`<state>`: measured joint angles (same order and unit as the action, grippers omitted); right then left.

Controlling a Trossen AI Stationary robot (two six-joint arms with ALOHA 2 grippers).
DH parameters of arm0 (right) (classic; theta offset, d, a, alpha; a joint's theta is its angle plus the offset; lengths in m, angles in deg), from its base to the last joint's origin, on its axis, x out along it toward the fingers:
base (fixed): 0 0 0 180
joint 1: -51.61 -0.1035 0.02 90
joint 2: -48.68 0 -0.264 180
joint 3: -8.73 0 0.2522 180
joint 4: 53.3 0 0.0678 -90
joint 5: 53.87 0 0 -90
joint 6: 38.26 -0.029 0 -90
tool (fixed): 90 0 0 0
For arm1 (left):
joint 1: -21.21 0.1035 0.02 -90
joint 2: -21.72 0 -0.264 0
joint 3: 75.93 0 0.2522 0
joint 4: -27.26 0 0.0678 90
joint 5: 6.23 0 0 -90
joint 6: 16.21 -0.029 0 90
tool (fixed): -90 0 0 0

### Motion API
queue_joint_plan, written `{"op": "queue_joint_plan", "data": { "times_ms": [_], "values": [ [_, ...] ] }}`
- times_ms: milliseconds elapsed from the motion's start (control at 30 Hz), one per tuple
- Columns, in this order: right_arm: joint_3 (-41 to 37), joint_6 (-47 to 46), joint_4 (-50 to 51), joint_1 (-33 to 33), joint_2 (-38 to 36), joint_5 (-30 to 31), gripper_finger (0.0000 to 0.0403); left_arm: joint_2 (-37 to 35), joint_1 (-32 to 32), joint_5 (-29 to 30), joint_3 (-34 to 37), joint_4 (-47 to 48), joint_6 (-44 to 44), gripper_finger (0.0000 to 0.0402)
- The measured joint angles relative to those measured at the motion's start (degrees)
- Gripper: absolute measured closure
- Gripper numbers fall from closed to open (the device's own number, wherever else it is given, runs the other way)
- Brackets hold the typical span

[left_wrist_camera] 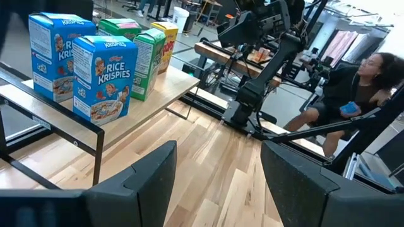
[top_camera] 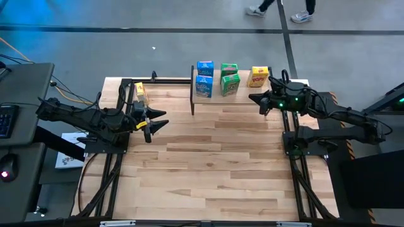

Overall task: Stack cereal on shelf
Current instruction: Put the yellow cereal box on the shelf

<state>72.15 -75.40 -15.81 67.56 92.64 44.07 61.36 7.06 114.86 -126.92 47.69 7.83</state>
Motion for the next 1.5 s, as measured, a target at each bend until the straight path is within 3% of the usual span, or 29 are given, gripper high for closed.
{"op": "queue_joint_plan", "data": {
  "times_ms": [633,733,833,967,1100,1500],
  "values": [
    [0.01,2.51,0.86,0.0,1.09,1.08,0.0403,0.02,0.0,10.56,0.0,-0.03,2.91,0.0181],
    [0.0,3.09,0.86,0.0,1.09,1.1,0.0402,0.33,0.23,16.01,-0.03,0.63,7.58,0.0181],
    [0.01,3.09,0.86,0.02,1.09,1.17,0.0402,0.35,2.91,19.21,-0.75,7.17,17.36,0.0181],
    [0.0,3.1,0.86,0.02,1.09,2.58,0.0402,1.32,9.55,14.73,-4.72,21.32,25.89,0.0181],
    [-0.01,2.89,0.86,0.02,1.09,2.83,0.0402,3.41,17.41,8.25,-9.68,30.87,24.82,0.0181],
    [0.01,2.46,0.86,0.02,1.09,2.84,0.0402,8.17,32.69,-6.76,-12.52,36.61,13.93,0.0181]
  ]
}}
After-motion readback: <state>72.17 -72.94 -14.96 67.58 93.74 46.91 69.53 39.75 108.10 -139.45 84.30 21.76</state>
